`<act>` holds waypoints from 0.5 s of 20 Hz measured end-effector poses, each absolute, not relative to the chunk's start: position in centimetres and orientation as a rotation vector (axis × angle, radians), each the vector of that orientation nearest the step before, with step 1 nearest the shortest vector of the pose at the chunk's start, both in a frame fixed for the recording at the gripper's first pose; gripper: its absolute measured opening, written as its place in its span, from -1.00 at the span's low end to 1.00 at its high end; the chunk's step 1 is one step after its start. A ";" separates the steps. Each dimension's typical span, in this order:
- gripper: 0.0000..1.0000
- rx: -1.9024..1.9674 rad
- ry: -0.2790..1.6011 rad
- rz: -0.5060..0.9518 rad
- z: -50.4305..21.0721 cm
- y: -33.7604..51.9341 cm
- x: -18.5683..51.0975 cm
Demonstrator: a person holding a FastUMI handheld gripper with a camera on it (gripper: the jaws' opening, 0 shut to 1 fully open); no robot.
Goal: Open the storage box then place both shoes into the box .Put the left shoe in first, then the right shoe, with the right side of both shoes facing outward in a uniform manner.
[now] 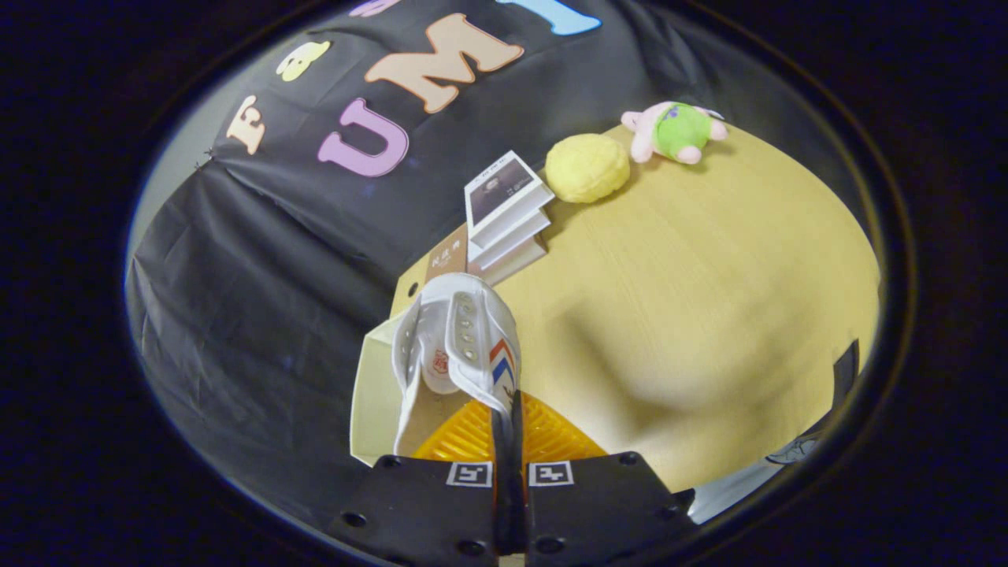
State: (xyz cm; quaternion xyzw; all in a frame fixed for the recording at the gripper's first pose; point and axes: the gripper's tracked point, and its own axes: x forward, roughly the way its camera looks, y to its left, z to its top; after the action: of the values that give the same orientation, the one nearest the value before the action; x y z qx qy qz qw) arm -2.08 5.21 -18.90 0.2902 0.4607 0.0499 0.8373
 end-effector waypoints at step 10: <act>-0.94 0.601 0.903 0.078 -16.3 14.8 -1.8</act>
State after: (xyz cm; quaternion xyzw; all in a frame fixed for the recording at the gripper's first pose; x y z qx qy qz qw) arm -1.80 14.80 -16.32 0.2860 0.4295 0.0369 0.8558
